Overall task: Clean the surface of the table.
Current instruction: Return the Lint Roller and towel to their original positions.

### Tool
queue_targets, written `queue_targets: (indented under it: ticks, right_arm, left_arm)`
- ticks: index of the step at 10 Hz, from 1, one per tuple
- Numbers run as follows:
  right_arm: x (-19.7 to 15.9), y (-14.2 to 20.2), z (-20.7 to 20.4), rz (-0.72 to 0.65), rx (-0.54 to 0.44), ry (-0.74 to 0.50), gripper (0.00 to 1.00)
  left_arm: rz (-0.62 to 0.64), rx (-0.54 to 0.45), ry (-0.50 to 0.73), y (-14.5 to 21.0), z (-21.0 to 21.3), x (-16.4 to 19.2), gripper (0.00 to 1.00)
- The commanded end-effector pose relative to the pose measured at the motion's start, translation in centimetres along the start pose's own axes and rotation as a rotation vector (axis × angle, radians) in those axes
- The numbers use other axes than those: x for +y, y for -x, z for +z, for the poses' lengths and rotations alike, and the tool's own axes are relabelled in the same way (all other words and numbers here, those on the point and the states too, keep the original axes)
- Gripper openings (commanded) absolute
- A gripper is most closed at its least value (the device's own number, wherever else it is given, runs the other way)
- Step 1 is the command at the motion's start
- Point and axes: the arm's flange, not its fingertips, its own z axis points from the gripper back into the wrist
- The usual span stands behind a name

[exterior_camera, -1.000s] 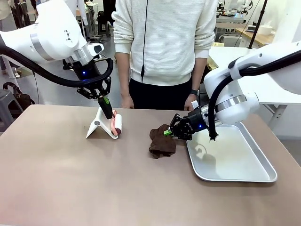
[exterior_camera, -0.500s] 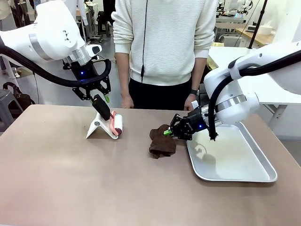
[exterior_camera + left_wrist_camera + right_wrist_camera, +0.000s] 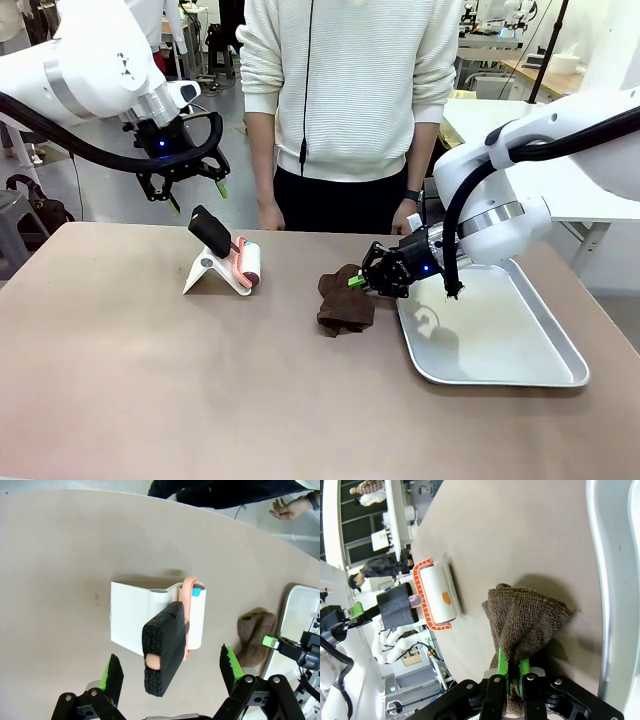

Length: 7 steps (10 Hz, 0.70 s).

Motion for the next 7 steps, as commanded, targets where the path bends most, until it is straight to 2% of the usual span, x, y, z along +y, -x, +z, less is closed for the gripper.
queue_targets:
  ticks: [1, 2, 3, 4, 5, 7]
  right_arm:
    - [0.2, 0.0, 0.1, -0.012, -0.008, -0.018, 0.09]
    - [0.0, 0.0, 0.0, 0.0, 0.0, 0.0, 0.09]
    - [0.1, 0.3, 0.2, 0.0, 0.002, 0.006, 0.67]
    - [0.3, 0.6, 0.5, 0.017, -0.006, 0.001, 0.69]
    - [0.8, 0.9, 1.1, 0.044, -0.025, 0.002, 1.0]
    - [2.5, 1.8, 3.6, 0.09, -0.075, 0.004, 1.0]
  left_arm:
    - [-0.01, -0.019, -0.007, 1.5, 0.5, 1.0, 1.0]
    - [-0.019, -0.018, 0.006, 1.7, 0.7, 1.3, 1.0]
    - [-0.018, -0.022, 0.014, 1.9, 0.8, 1.5, 1.0]
    - [-0.017, -0.026, 0.019, 2.1, 0.9, 1.8, 1.0]
    - [-0.018, -0.028, 0.031, 2.3, 1.1, 2.1, 1.0]
    - [-0.022, 0.002, 0.094, 3.1, 1.7, 2.9, 1.0]
